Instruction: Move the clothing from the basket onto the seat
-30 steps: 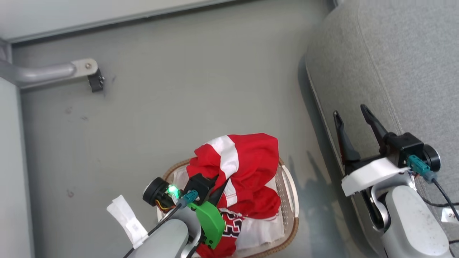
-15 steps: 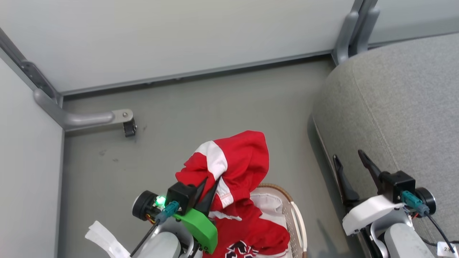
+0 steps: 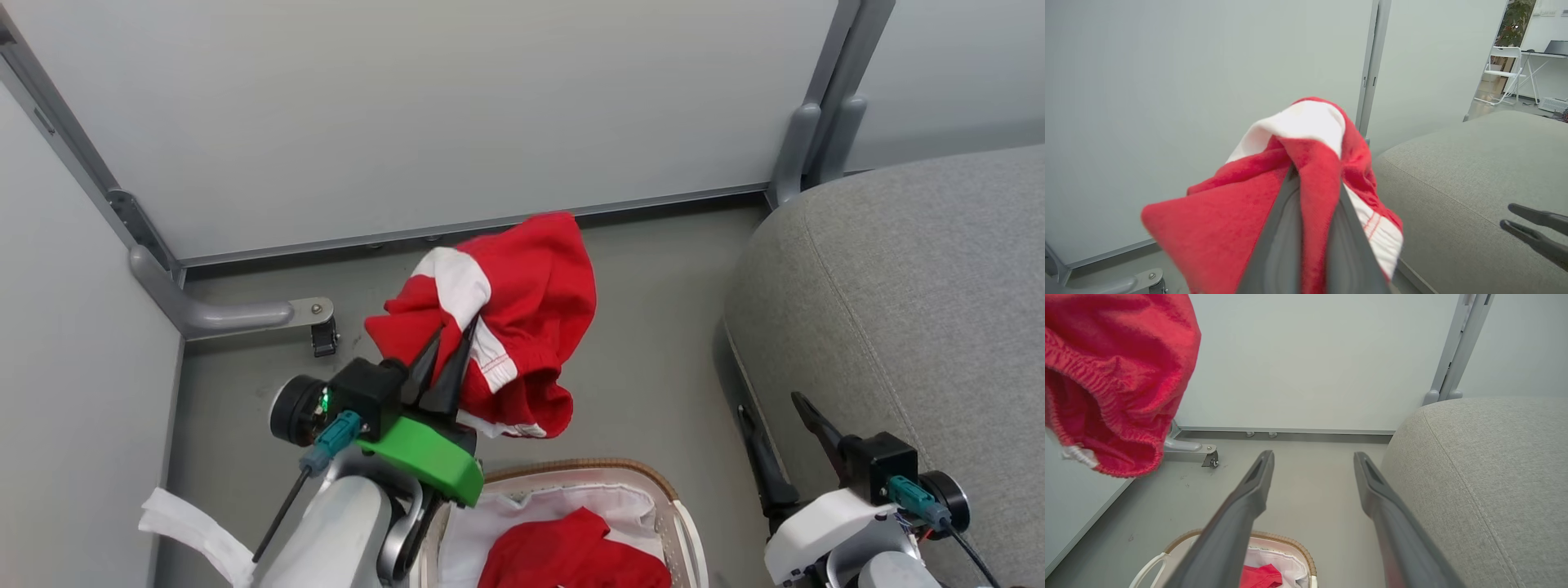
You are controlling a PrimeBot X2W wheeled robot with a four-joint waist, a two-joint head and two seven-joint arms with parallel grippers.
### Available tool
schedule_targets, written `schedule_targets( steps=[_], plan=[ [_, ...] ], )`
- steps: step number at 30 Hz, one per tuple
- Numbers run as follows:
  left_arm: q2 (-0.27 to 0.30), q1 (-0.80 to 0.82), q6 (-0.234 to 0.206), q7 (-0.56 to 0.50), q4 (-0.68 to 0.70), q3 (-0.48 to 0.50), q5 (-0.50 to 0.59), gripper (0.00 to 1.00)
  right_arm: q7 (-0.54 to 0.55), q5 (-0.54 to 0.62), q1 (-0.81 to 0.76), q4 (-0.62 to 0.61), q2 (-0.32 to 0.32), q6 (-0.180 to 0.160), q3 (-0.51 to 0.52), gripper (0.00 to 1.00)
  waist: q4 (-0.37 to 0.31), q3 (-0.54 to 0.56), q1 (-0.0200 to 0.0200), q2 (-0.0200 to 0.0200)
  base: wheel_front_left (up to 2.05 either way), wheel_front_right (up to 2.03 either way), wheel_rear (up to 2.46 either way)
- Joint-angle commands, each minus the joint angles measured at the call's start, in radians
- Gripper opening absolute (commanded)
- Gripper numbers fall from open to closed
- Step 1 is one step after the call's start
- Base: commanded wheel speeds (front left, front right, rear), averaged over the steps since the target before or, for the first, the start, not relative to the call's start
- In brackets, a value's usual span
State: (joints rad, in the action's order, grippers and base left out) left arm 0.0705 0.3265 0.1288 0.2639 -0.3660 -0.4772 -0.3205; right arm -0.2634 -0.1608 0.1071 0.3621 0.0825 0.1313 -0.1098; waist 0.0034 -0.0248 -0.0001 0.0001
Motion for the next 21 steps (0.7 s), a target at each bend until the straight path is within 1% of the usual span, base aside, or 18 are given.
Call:
schedule_targets(
  steps=[1, 8, 17, 21],
  plan=[
    [-0.006, 0.022, 0.003, 0.001, 0.017, 0.012, -0.008, 0.0, -0.002, -0.008, -0.018, 0.005, 0.001, -0.001, -0.004, 1.0, 0.0, 0.001, 0.0001, -0.0001, 0.0, 0.0, 0.0],
    [-0.011, 0.062, 0.003, 0.001, 0.099, 0.048, -0.018, 0.0, -0.002, -0.012, -0.015, 0.013, 0.005, -0.001, -0.017, 1.0, -0.001, -0.001, 0.0001, -0.0001, 0.0, 0.0, 0.0],
    [-0.016, 0.079, 0.003, 0.001, 0.146, 0.047, -0.015, 0.0, -0.002, -0.011, -0.019, 0.015, 0.011, -0.001, -0.029, 1.0, 0.001, -0.003, 0.0001, -0.0001, 0.0, 0.0, 0.0],
    [-0.018, 0.078, 0.003, 0.001, 0.15, 0.042, -0.018, 0.0, -0.002, -0.006, -0.005, 0.001, 0.016, -0.001, -0.088, 1.0, 0.004, -0.008, 0.0001, -0.0001, 0.0, 0.0, 0.0]
  ],
)
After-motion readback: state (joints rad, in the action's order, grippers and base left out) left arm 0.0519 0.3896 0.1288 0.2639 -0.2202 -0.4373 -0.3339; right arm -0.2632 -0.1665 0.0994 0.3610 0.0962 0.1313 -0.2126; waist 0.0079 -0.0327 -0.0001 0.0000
